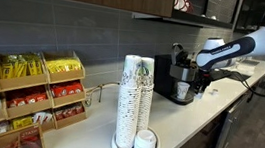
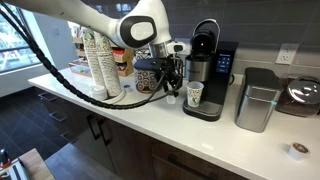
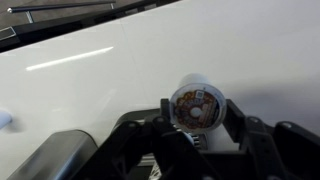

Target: Open the lid of the coffee machine and place the pod inside

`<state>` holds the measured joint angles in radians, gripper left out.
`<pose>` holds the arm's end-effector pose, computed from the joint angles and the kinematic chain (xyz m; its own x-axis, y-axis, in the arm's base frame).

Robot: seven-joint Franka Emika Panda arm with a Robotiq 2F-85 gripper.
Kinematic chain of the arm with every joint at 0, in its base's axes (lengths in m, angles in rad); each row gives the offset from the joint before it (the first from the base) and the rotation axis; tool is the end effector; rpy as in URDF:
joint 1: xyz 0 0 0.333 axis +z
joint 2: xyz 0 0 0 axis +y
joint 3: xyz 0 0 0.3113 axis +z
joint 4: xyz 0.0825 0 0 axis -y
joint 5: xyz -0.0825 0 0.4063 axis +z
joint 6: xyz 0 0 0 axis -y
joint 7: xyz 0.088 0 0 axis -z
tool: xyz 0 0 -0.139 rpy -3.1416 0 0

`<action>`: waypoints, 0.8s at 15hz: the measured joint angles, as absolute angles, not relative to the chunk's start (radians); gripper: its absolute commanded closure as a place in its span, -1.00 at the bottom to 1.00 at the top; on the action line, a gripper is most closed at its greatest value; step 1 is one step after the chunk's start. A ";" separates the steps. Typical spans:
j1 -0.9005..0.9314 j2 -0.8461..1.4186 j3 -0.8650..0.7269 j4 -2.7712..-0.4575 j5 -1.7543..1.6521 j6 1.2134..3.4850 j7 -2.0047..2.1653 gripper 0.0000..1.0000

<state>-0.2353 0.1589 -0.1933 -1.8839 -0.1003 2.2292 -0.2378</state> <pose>0.5833 -0.2689 0.3980 0.9816 -0.1177 0.1502 -0.1416 -0.9770 0.1594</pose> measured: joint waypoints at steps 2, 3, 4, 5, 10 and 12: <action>-0.235 0.158 -0.193 -1.887 -0.101 2.229 -0.238 -0.07; -0.235 0.159 -0.193 -1.887 -0.101 2.229 -0.238 0.43; -0.235 0.161 -0.193 -1.888 -0.101 2.229 -0.238 0.43; -0.235 0.161 -0.193 -1.888 -0.101 2.229 -0.238 0.43; -0.235 0.135 -0.195 -1.828 -0.112 2.229 -0.262 0.43; -0.235 0.111 -0.196 -1.791 -0.120 2.228 -0.284 0.43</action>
<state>-0.2352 0.1107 -0.1955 -1.7913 -0.1200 2.2278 -0.2841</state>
